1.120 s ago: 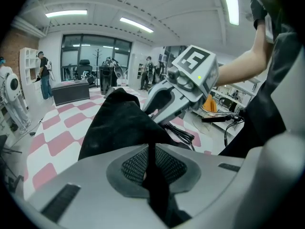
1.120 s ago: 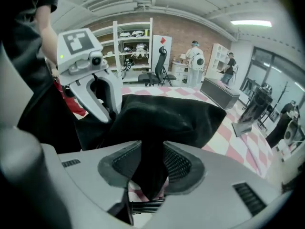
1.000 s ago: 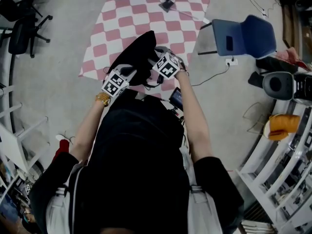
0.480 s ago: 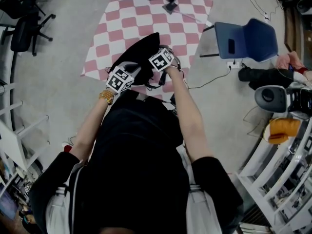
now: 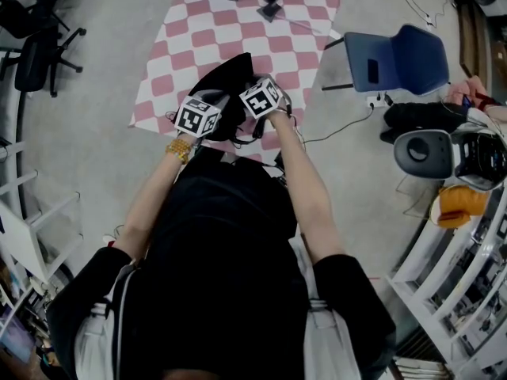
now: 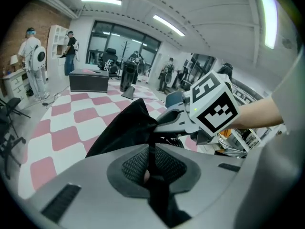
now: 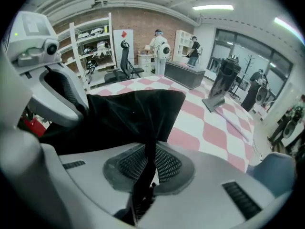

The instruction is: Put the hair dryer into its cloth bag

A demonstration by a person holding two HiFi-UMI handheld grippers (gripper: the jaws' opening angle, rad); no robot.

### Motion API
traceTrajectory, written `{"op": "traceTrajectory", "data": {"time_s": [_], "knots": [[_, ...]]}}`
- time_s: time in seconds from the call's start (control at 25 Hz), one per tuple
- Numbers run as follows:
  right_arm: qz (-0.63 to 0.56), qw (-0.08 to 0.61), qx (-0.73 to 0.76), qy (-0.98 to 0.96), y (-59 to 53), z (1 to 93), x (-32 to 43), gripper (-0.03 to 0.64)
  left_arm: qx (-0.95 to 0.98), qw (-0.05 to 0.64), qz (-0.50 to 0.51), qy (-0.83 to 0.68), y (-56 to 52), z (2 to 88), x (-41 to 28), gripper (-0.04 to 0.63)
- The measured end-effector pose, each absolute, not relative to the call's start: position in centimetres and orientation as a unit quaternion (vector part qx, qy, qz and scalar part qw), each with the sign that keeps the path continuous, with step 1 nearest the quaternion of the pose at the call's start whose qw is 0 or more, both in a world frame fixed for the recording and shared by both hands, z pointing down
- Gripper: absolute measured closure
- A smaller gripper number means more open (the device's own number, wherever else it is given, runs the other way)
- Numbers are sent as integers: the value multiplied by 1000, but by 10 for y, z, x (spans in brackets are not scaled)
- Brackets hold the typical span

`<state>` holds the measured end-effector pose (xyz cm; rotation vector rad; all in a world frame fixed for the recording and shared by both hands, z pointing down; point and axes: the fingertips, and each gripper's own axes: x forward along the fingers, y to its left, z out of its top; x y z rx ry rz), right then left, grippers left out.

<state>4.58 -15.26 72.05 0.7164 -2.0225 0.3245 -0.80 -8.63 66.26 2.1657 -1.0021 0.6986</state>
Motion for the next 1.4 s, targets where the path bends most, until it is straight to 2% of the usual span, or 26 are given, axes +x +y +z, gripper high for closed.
{"op": "traceTrajectory", "data": {"time_s": [0.24, 0.52, 0.72, 0.76, 0.84, 0.88, 1.12, 1.32, 1.4], "knots": [[200, 469, 283, -813, -113, 738, 35, 578, 827, 290, 259, -407, -89, 662, -9, 549], [246, 403, 205, -857, -83, 723, -3, 586, 825, 279, 256, -419, -90, 661, -21, 549], [199, 430, 204, -857, -84, 726, 23, 580, 841, 297, 228, -390, -86, 654, -14, 549], [190, 427, 205, -860, -84, 719, 26, 550, 843, 299, 225, -386, -85, 653, -17, 549], [175, 423, 201, -866, -77, 702, 32, 434, 845, 298, 228, -382, -81, 651, -25, 548], [161, 426, 197, -868, -71, 694, 36, 409, 846, 294, 231, -380, -78, 649, -31, 548], [66, 470, 120, -872, -7, 680, 39, 399, 863, 280, 247, -341, -49, 642, -51, 548], [112, 490, 33, -864, 46, 705, 9, 395, 865, 288, 257, -321, -43, 652, -47, 548], [110, 516, 30, -849, 53, 720, 2, 367, 869, 287, 261, -308, -39, 654, -41, 548]]}}
